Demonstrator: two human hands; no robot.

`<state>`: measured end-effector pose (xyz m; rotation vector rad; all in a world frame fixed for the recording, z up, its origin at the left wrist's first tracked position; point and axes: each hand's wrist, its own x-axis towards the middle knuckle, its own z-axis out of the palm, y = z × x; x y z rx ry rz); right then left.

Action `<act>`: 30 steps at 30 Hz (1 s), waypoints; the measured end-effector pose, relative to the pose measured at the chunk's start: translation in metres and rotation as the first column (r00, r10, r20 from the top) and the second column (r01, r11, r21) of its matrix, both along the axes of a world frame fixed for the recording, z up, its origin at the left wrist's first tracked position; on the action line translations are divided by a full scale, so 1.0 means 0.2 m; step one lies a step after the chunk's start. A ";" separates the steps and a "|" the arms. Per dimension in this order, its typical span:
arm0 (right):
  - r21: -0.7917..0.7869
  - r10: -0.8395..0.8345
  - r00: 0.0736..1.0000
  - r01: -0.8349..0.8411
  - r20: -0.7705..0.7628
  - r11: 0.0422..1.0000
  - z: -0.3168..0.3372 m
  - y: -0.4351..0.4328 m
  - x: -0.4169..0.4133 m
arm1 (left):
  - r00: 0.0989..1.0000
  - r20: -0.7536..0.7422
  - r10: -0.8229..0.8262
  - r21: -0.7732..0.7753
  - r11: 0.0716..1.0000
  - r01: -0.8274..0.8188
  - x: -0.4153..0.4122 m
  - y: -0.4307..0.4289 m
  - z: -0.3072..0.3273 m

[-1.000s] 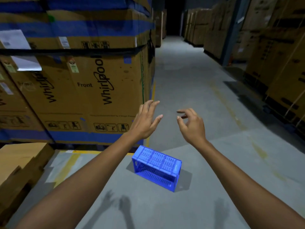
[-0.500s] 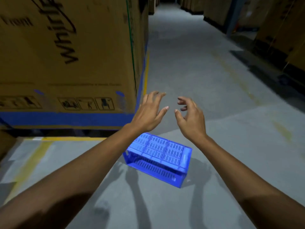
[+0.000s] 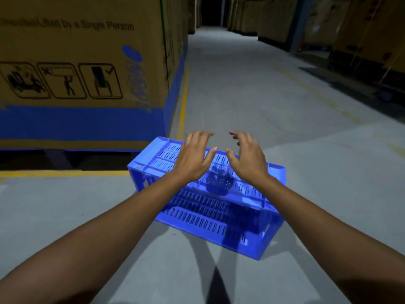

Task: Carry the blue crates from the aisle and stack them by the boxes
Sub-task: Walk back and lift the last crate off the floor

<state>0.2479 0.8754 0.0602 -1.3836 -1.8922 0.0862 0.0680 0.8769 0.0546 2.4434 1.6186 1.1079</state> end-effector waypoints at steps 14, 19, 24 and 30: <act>-0.505 0.093 0.863 0.200 0.496 0.839 -0.40 0.03 -0.04 | 0.814 -0.208 0.542 -0.294 0.760 -0.580 0.09 -0.05 -0.48; -0.559 0.039 0.906 0.226 0.422 0.798 -0.37 -0.01 -0.08 | 0.576 0.187 0.796 -0.511 0.579 -0.635 0.16 0.01 -0.43; -0.548 -0.058 0.899 0.314 0.433 0.775 -0.30 -0.05 -0.13 | 0.145 0.495 0.857 -0.718 0.497 -0.487 0.15 0.06 -0.39; -0.564 -0.080 0.873 0.378 0.481 0.734 -0.26 -0.14 -0.10 | -0.129 0.622 0.772 -0.782 0.621 -0.054 0.05 0.07 -0.47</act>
